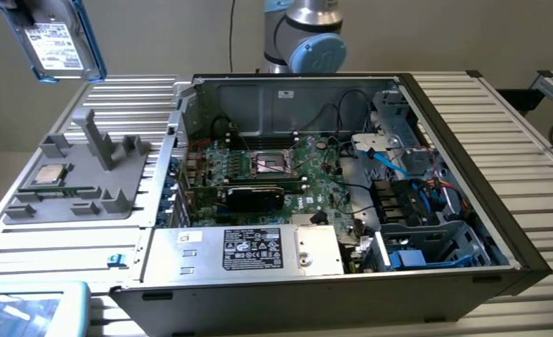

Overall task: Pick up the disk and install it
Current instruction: 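Pick up the disk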

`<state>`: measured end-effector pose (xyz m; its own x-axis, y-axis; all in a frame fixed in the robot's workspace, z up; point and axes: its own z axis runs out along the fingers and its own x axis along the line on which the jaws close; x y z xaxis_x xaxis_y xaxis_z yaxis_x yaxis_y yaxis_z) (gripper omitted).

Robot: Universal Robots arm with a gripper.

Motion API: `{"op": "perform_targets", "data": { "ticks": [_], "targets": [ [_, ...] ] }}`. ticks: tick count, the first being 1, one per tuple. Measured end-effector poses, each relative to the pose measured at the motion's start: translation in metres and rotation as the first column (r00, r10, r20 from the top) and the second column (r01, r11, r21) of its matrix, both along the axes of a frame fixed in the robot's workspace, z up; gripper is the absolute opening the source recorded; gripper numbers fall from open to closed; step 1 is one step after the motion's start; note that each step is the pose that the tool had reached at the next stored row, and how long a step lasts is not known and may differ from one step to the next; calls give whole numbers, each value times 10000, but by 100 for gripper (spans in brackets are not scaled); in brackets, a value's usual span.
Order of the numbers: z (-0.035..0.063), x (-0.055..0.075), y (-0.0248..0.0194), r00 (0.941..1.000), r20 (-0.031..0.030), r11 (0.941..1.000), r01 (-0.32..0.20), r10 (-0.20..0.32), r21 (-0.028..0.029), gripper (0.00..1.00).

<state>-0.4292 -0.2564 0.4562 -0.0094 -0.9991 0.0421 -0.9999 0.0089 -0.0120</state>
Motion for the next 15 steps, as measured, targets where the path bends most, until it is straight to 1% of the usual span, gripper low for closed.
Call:
{"op": "perform_targets", "data": {
  "ticks": [5, 10, 13, 15],
  "targets": [
    [92, 195, 0, 10000, 0, 10000, 0, 0, 0, 37],
    [159, 404, -2, 10000, 0, 10000, 0, 0, 0, 37],
    [177, 498, -14, 10000, 0, 10000, 0, 0, 0, 37],
    [181, 538, -30, 10000, -1, 10000, 0, 0, -1, 37]
  ]
}}
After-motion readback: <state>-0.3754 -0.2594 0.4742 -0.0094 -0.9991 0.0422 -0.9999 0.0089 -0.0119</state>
